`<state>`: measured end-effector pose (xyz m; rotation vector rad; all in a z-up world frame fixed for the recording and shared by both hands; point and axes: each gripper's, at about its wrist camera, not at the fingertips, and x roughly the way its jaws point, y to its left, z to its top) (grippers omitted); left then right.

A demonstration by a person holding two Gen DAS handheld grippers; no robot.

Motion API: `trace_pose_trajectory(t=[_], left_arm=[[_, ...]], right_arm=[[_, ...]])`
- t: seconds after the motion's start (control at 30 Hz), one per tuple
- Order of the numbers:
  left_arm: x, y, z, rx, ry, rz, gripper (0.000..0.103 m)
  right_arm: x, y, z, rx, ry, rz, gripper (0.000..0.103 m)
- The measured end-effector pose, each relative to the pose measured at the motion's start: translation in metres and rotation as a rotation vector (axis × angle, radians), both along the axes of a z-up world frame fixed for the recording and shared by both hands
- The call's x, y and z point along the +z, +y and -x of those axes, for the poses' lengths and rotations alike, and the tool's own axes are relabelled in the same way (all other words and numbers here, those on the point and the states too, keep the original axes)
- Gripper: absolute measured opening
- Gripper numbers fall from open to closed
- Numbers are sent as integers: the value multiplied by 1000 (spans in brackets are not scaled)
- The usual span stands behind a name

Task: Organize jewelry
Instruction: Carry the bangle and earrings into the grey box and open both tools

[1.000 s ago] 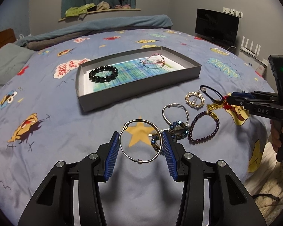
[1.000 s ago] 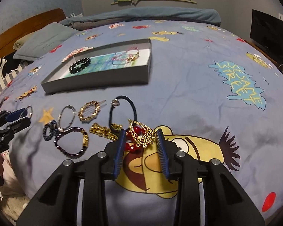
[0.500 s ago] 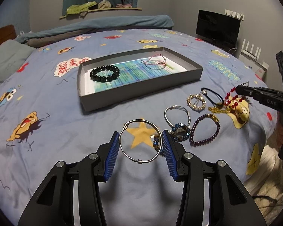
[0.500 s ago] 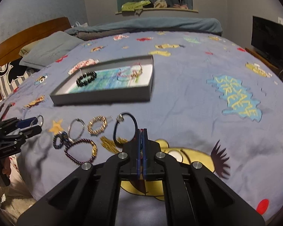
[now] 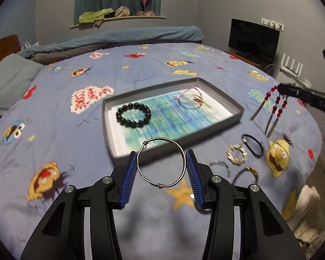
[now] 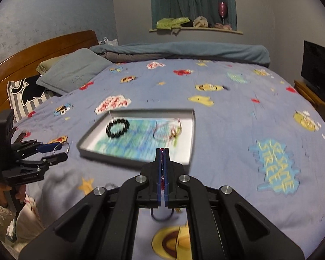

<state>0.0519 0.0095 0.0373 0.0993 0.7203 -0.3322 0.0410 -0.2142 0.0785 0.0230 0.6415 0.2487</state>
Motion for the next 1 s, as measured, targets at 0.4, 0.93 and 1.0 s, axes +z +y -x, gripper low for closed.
trace_pose_trajectory(t=[0.4,0.93,1.0], left_arm=[[14,1,-72,20,1,-43,47],[-60,1,-131,37,220,-20,47],[-65,1,-131,35,228,-20,47]], right_arm=[[17,24,-80,34,11,-35,1],[-62,46,-127,75,193,-69,1],[-75,40,-129,54,221,-67,1]])
